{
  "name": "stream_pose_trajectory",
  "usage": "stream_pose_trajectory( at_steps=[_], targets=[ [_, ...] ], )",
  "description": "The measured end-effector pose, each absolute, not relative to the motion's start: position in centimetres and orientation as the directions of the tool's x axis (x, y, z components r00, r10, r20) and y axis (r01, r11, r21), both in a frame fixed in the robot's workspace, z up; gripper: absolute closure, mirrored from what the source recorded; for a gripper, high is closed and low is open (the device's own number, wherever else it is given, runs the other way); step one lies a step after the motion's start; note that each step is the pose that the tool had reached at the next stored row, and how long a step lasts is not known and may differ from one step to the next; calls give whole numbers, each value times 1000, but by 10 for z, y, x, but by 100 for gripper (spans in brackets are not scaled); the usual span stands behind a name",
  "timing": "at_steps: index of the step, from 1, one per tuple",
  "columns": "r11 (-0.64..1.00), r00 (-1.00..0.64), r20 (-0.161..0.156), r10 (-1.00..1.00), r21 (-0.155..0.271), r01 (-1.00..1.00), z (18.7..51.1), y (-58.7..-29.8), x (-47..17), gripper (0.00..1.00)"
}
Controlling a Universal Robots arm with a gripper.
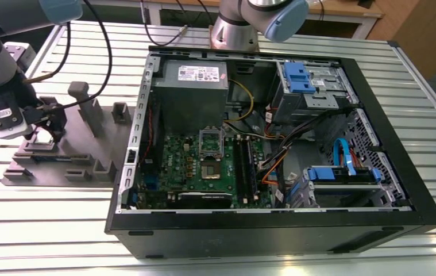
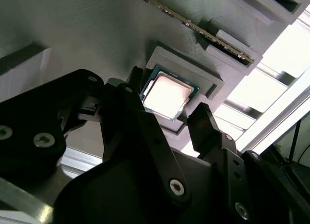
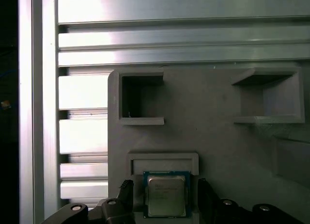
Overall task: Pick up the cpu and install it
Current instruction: 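Pick up the cpu and move it towards the insertion slot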
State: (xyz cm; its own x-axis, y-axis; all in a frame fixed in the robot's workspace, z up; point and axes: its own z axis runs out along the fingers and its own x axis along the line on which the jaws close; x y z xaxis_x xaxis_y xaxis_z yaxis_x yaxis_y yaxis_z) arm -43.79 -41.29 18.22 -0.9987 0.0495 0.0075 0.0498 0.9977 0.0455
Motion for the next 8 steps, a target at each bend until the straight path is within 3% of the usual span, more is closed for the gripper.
stream_pose_trajectory(
  at_steps=[8],
  targets=[
    [998, -999, 0, 50, 45, 49, 182, -413, -438, 36]
  ],
)
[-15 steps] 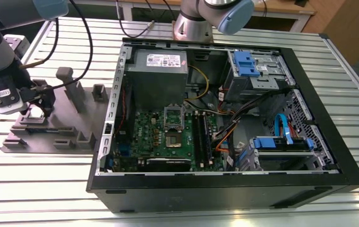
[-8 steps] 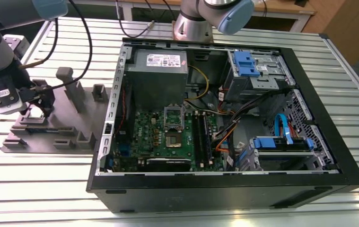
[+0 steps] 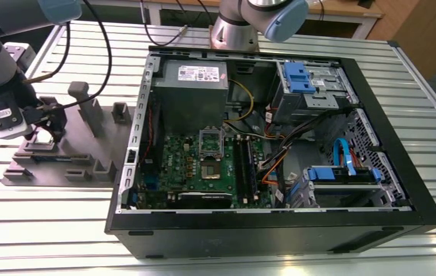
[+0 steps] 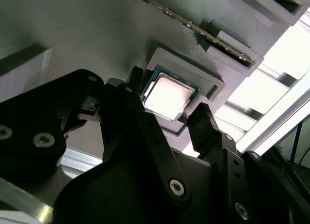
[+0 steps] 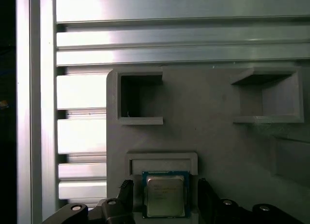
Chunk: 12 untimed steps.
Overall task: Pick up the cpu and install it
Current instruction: 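Pick up the cpu and move it towards the insertion slot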
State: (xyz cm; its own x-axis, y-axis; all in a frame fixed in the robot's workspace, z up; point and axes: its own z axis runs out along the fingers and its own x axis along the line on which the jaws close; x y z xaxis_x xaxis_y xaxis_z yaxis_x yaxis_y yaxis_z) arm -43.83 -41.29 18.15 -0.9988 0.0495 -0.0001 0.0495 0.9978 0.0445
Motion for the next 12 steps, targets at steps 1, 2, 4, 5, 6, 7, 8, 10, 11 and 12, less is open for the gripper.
stream_pose_trajectory(
  at_steps=[1, 2, 4, 5, 6, 7, 8, 10, 11, 12],
  targets=[
    [998, -999, 0, 49, 45, 49, 181, -413, -438, 36],
    [998, -999, 0, 50, 45, 49, 181, -413, -438, 36],
    [998, -999, 0, 50, 44, 49, 180, -413, -439, 36],
    [998, -999, 0, 50, 44, 49, 180, -413, -439, 36],
    [998, -999, 0, 50, 44, 49, 180, -413, -439, 36],
    [998, -999, 0, 50, 44, 49, 180, -413, -439, 36],
    [998, -999, 0, 50, 44, 49, 180, -413, -439, 36],
    [998, -999, 0, 50, 44, 49, 180, -413, -439, 36],
    [998, -999, 0, 50, 44, 49, 180, -413, -439, 36],
    [998, -999, 0, 50, 44, 49, 180, -413, -439, 36]
  ],
)
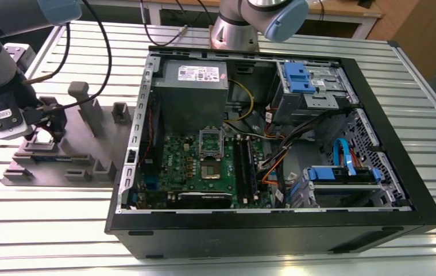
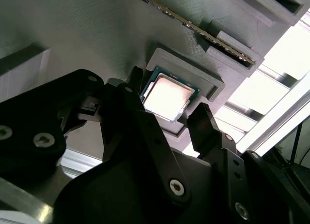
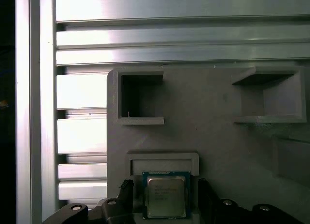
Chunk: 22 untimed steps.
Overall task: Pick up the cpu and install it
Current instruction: 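Pick up the cpu and move it towards the insertion slot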
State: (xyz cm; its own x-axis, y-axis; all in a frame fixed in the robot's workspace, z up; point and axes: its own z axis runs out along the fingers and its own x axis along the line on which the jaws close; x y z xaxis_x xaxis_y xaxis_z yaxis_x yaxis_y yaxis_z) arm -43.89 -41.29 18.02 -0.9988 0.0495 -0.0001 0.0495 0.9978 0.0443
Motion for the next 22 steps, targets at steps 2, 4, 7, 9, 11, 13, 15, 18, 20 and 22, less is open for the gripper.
stream_pose_trajectory(
  at_steps=[2, 4, 7, 9, 11, 13, 15, 18, 20, 22],
  targets=[
    [998, -999, 0, 50, 44, 49, 180, -413, -439, 36],
    [998, -999, 0, 50, 44, 49, 180, -413, -439, 37],
    [998, -999, 0, 49, 44, 49, 180, -413, -439, 44],
    [998, -999, 0, 50, 44, 49, 180, -413, -439, 44],
    [998, -999, 0, 50, 44, 49, 180, -413, -439, 44],
    [998, -999, 0, 50, 44, 49, 181, -413, -439, 44],
    [998, -999, 0, 50, 44, 49, 181, -413, -439, 44],
    [998, -999, 0, 50, 45, 49, 181, -413, -439, 44],
    [998, -999, 0, 45, 46, 44, 181, -413, -439, 44],
    [998, -999, 0, 37, 47, 37, 181, -413, -439, 44]
  ],
)
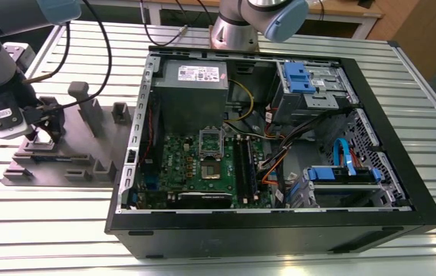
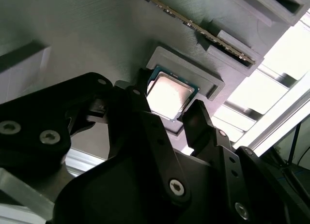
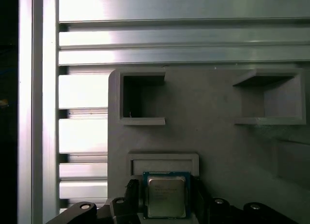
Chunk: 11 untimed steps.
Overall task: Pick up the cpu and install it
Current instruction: 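Pick up the cpu and move it towards the insertion slot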
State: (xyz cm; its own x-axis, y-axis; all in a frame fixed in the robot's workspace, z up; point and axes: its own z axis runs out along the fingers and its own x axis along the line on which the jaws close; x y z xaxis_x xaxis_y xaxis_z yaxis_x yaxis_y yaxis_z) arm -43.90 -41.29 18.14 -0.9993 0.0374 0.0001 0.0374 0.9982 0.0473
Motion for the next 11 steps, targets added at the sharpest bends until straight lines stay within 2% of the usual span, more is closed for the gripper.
stream_pose_trajectory(
  at_steps=[11],
  targets=[
    [998, -999, 0, 34, 49, 34, 181, -411, -439, 44]
  ],
)
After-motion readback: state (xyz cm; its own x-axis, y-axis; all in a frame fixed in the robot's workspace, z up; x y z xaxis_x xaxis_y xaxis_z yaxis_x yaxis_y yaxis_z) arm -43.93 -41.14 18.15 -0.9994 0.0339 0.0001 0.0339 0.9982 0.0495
